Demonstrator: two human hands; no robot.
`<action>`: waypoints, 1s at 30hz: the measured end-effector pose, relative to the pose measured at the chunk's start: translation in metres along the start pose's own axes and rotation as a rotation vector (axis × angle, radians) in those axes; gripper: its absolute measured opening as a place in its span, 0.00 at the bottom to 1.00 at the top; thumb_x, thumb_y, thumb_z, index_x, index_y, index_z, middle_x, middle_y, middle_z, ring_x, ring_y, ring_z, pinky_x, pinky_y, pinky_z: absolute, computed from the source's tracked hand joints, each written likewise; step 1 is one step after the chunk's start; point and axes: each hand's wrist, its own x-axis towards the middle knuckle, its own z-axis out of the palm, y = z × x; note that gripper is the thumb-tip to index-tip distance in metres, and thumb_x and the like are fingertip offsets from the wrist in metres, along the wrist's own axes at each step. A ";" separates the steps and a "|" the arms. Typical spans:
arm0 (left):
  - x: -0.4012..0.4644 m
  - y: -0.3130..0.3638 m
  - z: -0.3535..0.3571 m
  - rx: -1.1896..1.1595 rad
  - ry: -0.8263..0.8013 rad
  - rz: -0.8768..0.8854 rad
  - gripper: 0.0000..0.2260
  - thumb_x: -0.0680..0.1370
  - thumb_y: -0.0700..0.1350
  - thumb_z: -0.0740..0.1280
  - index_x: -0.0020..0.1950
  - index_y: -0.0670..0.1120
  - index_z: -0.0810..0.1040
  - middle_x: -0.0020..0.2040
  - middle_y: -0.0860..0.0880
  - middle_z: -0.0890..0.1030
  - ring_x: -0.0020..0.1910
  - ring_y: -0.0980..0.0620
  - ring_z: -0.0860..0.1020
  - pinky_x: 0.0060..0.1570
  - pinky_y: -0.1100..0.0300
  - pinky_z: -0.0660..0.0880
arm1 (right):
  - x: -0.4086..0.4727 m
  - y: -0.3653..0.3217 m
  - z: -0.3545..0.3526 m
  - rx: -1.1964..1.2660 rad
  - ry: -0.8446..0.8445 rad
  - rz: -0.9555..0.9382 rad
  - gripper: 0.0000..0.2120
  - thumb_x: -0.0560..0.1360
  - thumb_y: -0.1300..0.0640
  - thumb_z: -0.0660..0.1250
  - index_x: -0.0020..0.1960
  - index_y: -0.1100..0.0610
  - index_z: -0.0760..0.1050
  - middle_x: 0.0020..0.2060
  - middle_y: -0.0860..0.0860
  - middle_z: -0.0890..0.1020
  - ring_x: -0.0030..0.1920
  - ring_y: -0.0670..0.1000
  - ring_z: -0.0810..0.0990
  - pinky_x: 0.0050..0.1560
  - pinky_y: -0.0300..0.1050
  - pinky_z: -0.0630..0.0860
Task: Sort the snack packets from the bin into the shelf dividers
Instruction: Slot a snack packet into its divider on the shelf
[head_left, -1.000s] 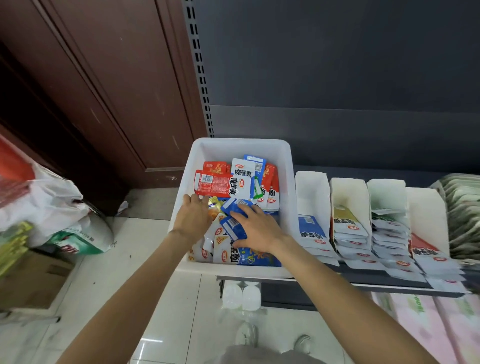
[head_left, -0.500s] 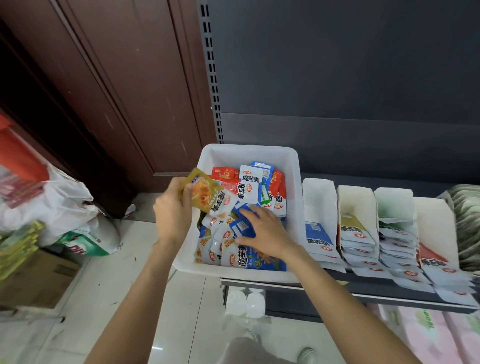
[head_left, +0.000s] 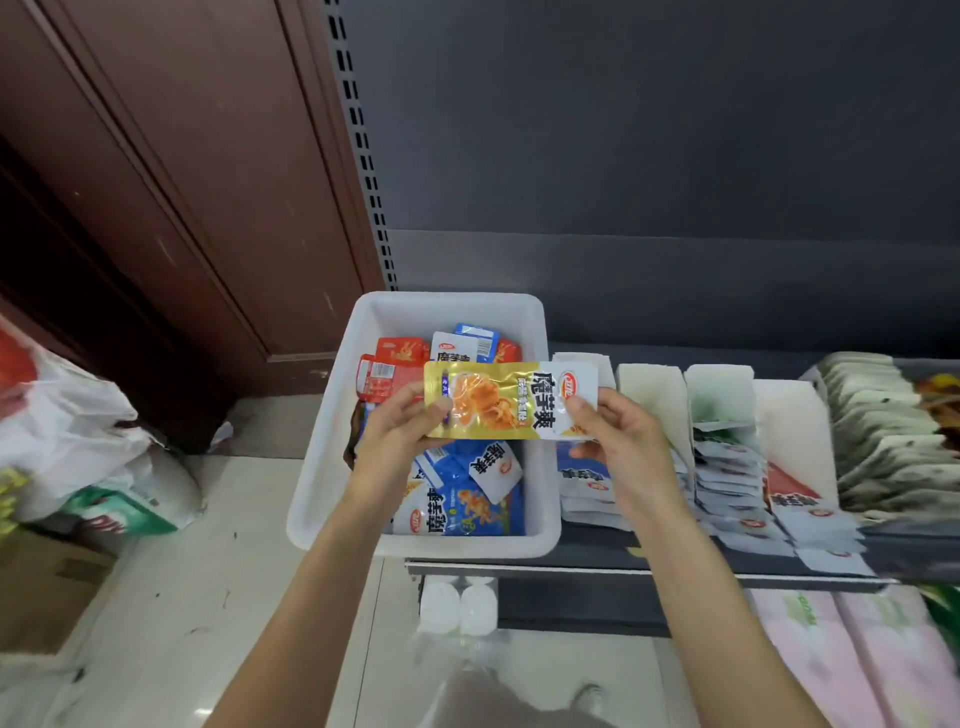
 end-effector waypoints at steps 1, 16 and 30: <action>0.000 -0.002 0.008 0.021 -0.040 -0.005 0.08 0.78 0.39 0.64 0.55 0.42 0.78 0.45 0.49 0.84 0.44 0.52 0.83 0.41 0.63 0.78 | -0.003 -0.001 -0.012 -0.007 0.038 -0.009 0.05 0.76 0.58 0.67 0.50 0.55 0.79 0.44 0.50 0.85 0.42 0.48 0.83 0.33 0.36 0.78; 0.023 -0.060 0.153 1.406 -0.498 0.687 0.17 0.76 0.56 0.66 0.63 0.53 0.76 0.61 0.53 0.78 0.60 0.51 0.69 0.59 0.57 0.63 | -0.004 -0.020 -0.136 -0.865 0.554 -0.691 0.07 0.77 0.61 0.65 0.52 0.57 0.81 0.37 0.50 0.83 0.33 0.49 0.79 0.37 0.29 0.69; 0.029 -0.076 0.150 1.371 -0.454 0.815 0.07 0.68 0.42 0.76 0.43 0.53 0.85 0.37 0.53 0.84 0.38 0.50 0.78 0.40 0.58 0.74 | 0.050 0.019 -0.117 -1.764 -0.076 -0.709 0.13 0.65 0.64 0.71 0.48 0.56 0.83 0.38 0.50 0.85 0.57 0.53 0.78 0.52 0.48 0.72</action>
